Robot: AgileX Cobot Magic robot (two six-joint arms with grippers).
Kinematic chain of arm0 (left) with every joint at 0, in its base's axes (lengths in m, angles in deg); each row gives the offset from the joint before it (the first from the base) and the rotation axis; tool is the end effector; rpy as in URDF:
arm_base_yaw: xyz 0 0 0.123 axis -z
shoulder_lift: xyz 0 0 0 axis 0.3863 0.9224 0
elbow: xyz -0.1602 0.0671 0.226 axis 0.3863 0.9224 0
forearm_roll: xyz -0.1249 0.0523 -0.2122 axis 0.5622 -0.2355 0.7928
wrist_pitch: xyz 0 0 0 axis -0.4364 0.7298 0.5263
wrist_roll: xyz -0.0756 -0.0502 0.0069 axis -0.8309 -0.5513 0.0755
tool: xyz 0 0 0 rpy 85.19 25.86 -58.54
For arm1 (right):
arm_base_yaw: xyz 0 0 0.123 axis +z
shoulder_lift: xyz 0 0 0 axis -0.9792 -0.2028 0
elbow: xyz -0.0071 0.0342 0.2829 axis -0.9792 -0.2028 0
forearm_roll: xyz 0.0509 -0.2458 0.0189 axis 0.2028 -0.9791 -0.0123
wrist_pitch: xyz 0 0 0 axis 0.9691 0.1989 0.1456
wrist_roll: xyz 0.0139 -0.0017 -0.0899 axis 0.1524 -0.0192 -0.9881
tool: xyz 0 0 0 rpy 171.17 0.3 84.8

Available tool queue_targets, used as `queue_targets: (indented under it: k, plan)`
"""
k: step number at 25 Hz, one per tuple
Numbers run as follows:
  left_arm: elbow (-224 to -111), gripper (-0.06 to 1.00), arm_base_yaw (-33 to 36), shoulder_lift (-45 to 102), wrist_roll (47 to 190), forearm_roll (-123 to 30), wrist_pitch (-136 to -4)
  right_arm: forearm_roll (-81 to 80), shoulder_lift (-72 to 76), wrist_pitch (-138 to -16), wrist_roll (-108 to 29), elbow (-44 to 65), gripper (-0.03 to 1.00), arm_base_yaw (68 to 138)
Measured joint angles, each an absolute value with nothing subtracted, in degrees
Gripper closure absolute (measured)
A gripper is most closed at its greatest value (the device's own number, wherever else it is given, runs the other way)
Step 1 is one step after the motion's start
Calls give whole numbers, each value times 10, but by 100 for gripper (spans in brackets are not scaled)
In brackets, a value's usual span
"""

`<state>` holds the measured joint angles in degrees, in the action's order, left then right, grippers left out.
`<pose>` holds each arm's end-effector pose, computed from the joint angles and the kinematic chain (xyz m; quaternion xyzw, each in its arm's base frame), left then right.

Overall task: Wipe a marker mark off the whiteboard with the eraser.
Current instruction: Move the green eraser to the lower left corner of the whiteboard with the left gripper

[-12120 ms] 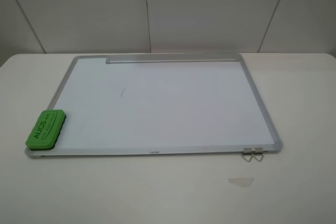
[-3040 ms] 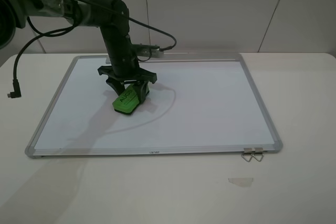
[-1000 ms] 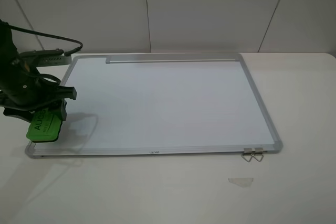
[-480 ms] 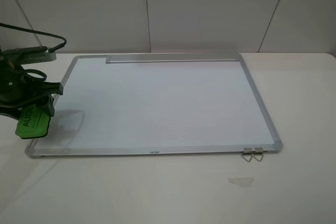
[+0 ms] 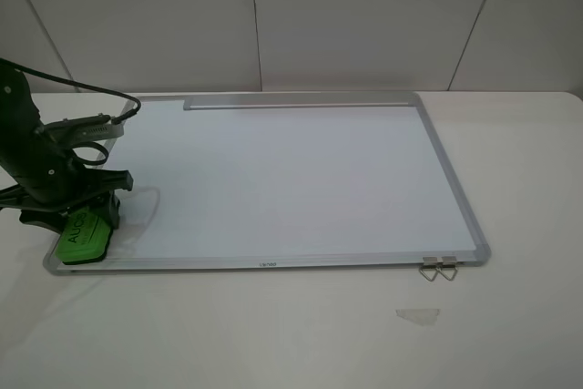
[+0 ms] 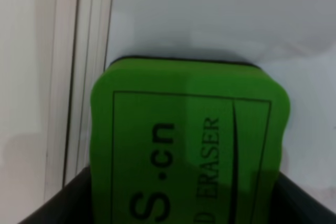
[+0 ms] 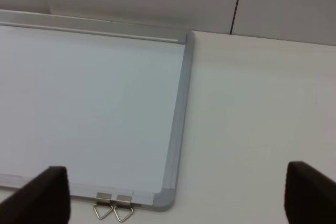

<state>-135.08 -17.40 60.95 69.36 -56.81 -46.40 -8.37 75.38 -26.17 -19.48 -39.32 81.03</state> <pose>0.2932 -0.0295 0.1065 -0.1030 0.9914 -0.0269 0.0756 -0.0083 -0.0004 0.2853 -0.0415 0.8421 -0.0008 0.5378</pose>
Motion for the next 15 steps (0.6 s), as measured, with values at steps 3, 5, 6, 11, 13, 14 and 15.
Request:
queue_targets:
  k: [3,5,6,11,13,14,15]
  plan:
    - [-1351,35,-174,609,695,-567,-466,-84,754,-262,-195,-393,15,810]
    - [-1351,35,-174,610,696,-567,-466,-84,754,-262,-195,-393,15,810]
    - [-1351,35,-174,610,696,-567,-466,-84,754,-262,-195,-393,15,810]
    - [-1351,30,-174,610,696,-567,-465,-84,754,-262,-195,-393,15,810]
    - [-1351,30,-174,610,696,-566,-457,-84,754,-262,-195,-393,15,810]
    - [-1353,30,-174,610,696,-566,-447,-84,754,-262,-195,-393,15,810]
    - [-1356,30,-174,610,697,-566,-439,-84,754,-262,-195,-393,15,810]
